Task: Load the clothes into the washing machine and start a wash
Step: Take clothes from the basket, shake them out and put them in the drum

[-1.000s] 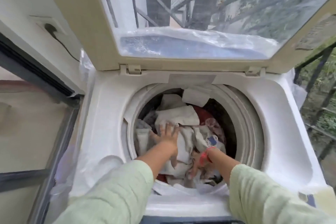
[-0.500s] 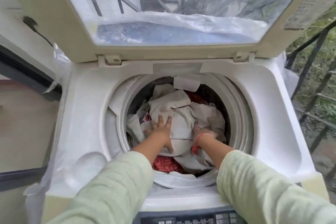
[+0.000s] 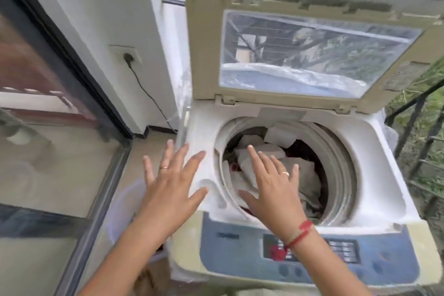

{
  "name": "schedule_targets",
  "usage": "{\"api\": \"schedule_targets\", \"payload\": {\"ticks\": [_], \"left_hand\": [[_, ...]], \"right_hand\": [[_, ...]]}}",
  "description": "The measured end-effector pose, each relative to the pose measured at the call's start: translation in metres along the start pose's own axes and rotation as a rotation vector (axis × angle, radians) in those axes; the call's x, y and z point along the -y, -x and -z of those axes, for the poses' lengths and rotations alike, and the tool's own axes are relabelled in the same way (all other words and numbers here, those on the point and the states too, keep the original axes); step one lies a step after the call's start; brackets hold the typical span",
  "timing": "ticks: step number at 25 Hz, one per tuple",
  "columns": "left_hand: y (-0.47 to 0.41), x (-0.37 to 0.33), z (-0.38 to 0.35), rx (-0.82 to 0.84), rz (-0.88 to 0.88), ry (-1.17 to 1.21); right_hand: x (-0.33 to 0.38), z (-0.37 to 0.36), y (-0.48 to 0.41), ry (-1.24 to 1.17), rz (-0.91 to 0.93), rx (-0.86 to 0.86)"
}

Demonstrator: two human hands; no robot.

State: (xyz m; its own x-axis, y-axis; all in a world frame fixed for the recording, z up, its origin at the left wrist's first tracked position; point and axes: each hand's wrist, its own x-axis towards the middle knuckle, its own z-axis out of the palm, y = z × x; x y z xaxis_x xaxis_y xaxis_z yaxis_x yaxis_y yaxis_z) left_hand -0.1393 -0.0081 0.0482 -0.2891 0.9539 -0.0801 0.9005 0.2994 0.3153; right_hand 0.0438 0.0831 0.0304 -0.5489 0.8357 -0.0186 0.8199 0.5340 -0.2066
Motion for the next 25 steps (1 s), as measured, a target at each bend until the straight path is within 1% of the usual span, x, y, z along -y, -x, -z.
{"api": "schedule_targets", "payload": {"ticks": [2,3,5,6,8,10,12,16,18,21,23,25], "left_hand": [[0.040,0.059,0.007,-0.011,0.124,0.154],[0.056,0.092,0.006,0.001,0.192,0.200],[0.089,0.164,-0.004,0.061,0.306,0.199],[0.104,0.202,-0.015,0.108,0.363,0.198],[0.132,0.275,-0.042,0.229,0.457,0.222],[0.154,0.323,-0.068,0.341,0.516,0.262],[0.166,0.352,-0.086,0.395,0.556,0.271],[0.159,0.380,-0.124,0.379,0.637,0.200],[0.143,0.391,-0.155,0.380,0.593,0.223],[0.119,0.398,-0.213,0.425,0.460,0.285],[0.100,0.402,-0.262,0.491,0.401,0.323],[0.079,0.408,-0.309,0.536,0.374,0.317]], "right_hand": [[0.062,-0.006,0.011,-0.209,0.148,-0.028],[0.096,-0.009,0.015,-0.312,0.208,-0.012],[0.161,-0.024,0.023,-0.462,0.270,0.111],[0.190,-0.037,0.024,-0.490,0.293,0.202],[0.240,-0.080,0.020,-0.447,0.306,0.351],[0.267,-0.133,0.009,-0.328,0.206,0.418],[0.278,-0.182,-0.001,-0.248,0.057,0.497],[0.269,-0.259,-0.007,-0.189,-0.114,0.667],[0.259,-0.299,-0.012,-0.167,-0.176,0.721],[0.244,-0.361,-0.018,-0.127,-0.216,0.778],[0.231,-0.410,-0.027,-0.106,-0.215,0.757],[0.219,-0.459,-0.042,-0.103,-0.165,0.694]]}}
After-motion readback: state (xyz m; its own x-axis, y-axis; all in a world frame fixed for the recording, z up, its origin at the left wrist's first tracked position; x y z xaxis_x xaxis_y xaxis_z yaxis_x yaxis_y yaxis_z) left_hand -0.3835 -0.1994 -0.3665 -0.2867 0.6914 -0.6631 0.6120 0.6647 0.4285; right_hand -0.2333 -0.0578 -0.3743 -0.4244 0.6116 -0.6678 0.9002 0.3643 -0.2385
